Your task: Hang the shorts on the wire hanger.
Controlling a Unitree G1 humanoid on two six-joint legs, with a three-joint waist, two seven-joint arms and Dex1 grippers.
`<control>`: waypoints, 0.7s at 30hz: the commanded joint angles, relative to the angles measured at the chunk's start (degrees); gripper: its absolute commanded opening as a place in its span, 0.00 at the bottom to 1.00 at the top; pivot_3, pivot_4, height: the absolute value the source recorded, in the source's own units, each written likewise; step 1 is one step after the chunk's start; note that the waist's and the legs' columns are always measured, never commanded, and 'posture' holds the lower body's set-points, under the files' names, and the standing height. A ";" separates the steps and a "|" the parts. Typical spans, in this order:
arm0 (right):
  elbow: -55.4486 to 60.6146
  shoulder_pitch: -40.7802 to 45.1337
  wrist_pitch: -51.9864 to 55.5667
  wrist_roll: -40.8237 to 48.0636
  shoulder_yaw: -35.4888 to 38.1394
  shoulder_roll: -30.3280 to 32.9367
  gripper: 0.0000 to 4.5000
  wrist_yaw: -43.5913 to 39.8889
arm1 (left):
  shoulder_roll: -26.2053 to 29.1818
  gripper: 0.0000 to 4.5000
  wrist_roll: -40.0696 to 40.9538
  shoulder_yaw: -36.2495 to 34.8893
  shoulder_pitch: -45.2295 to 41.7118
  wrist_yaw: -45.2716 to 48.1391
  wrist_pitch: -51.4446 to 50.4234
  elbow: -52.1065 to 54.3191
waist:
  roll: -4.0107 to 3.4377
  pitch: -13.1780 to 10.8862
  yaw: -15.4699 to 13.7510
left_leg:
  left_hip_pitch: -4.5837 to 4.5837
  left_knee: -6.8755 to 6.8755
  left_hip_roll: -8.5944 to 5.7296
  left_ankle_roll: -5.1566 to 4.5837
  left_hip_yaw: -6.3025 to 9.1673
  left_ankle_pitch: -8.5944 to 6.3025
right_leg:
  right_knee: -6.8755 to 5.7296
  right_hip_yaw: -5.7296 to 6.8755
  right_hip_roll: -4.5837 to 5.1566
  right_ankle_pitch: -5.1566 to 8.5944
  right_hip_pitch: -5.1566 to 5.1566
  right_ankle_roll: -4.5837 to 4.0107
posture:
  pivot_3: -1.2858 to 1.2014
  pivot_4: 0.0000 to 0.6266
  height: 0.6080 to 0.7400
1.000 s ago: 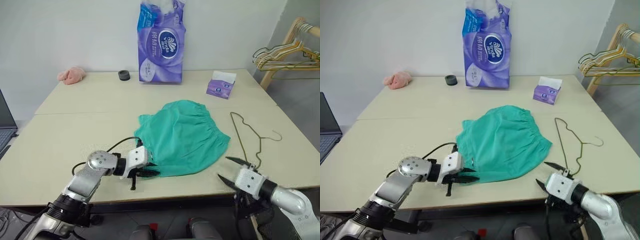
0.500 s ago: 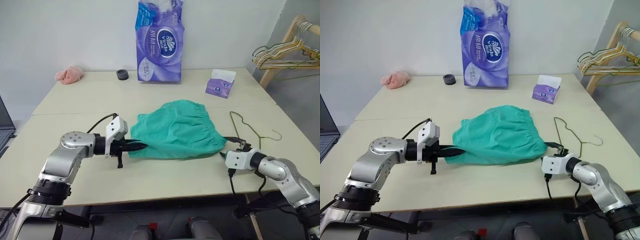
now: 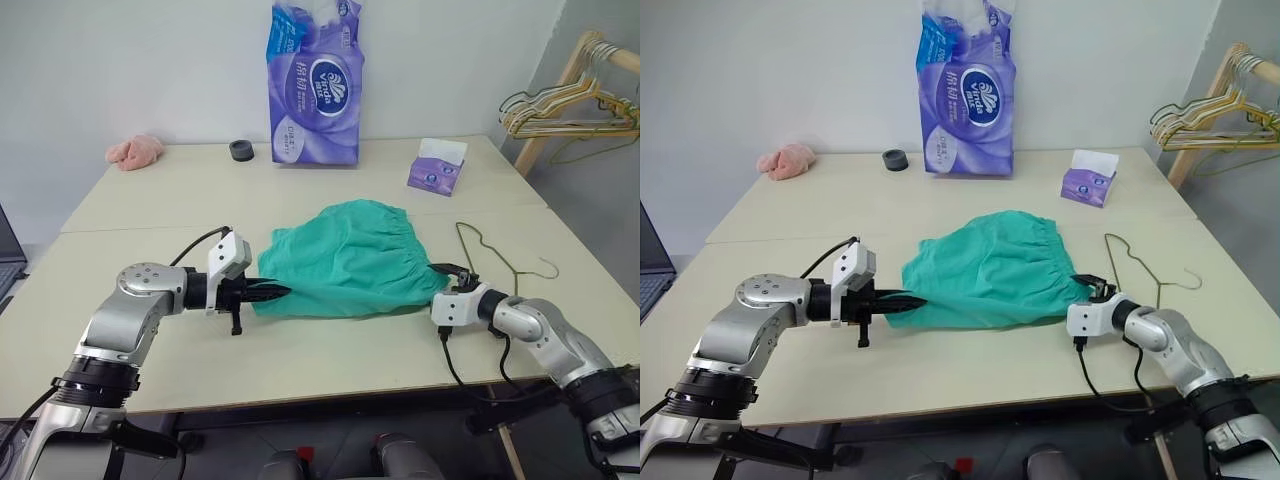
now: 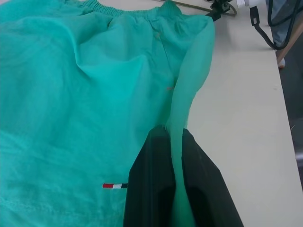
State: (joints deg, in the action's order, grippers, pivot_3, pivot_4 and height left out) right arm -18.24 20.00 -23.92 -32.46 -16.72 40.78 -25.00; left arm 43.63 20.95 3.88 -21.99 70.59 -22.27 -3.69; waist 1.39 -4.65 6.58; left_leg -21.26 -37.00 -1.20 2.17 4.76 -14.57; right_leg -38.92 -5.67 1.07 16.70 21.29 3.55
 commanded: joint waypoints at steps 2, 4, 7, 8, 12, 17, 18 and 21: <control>-0.49 3.29 -1.51 1.12 0.06 0.21 0.42 -1.03 | 1.22 0.00 -0.47 -1.72 -0.95 -0.33 0.86 0.20 | 0.00 0.00 0.05 | 0.00 0.01 0.00 0.00 0.00 0.00 | -0.01 -0.01 0.00 -0.01 0.01 -0.01 | 0.48 0.06 1.00; -0.47 3.60 -1.89 1.72 0.15 0.43 0.25 -1.88 | 1.22 0.00 -0.59 -1.74 -0.76 -0.38 0.80 0.33 | 0.00 0.00 0.05 | 0.00 0.01 0.01 0.00 0.02 0.00 | -0.01 -0.01 0.00 -0.01 0.01 -0.02 | 0.48 0.06 1.00; 1.72 3.22 -2.37 3.76 0.63 1.45 0.02 -4.67 | 1.39 0.00 -0.89 -1.92 -0.09 -0.74 0.90 1.02 | 0.00 0.00 0.01 | 0.00 0.00 0.02 0.00 0.03 0.00 | -0.01 0.00 0.00 -0.01 0.00 -0.02 | 0.48 0.06 1.00; 3.62 2.73 -2.19 5.49 1.17 2.04 0.00 -6.53 | 1.75 0.00 -0.95 -2.13 0.28 -0.74 0.93 1.54 | -0.01 0.00 0.00 | 0.00 0.00 0.02 0.00 0.03 0.00 | -0.01 0.00 0.01 -0.01 0.00 -0.02 | 0.48 0.06 1.00; 16.44 -0.06 3.79 17.95 3.25 5.78 0.00 -19.44 | 6.17 0.00 -0.62 -3.50 1.97 1.75 1.02 3.03 | -0.02 -0.04 0.02 | 0.00 0.03 0.10 0.00 0.21 0.00 | -0.02 -0.01 0.01 0.00 0.02 0.01 | 0.49 0.07 1.00; 31.81 2.72 27.35 37.50 6.19 11.61 0.00 -37.10 | 15.84 0.00 -0.74 -2.91 3.44 11.16 1.71 1.90 | -0.17 -0.40 -0.08 | 0.00 0.03 0.18 -0.01 0.38 0.00 | -0.05 0.07 -0.02 0.05 0.02 0.06 | 0.49 0.08 1.00; 30.60 4.76 29.26 37.45 5.65 11.76 0.00 -38.35 | 15.57 0.00 -2.20 -1.68 2.06 11.00 3.09 -0.18 | -0.18 -0.45 -0.23 | 0.05 0.03 0.17 -0.01 0.42 0.00 | -0.04 0.12 -0.02 0.05 -0.04 0.07 | 0.49 0.08 1.00; 22.14 12.68 31.03 34.07 3.35 8.49 0.00 -37.16 | 10.43 0.00 -6.26 1.04 -5.60 7.06 6.34 -9.11 | -0.16 -0.60 -1.16 | 0.44 0.01 0.10 -0.01 0.30 0.00 | 0.04 0.18 0.03 0.14 -0.46 0.02 | 0.49 0.08 1.00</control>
State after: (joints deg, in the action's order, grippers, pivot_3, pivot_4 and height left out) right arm 7.67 29.83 6.02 3.02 -13.65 50.19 -62.87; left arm 55.42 17.19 4.17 -24.81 79.77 -18.02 -9.10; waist 1.23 -5.25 5.42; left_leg -20.77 -37.04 -1.12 2.15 5.00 -14.56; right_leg -38.88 -5.45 1.10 16.83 20.84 3.58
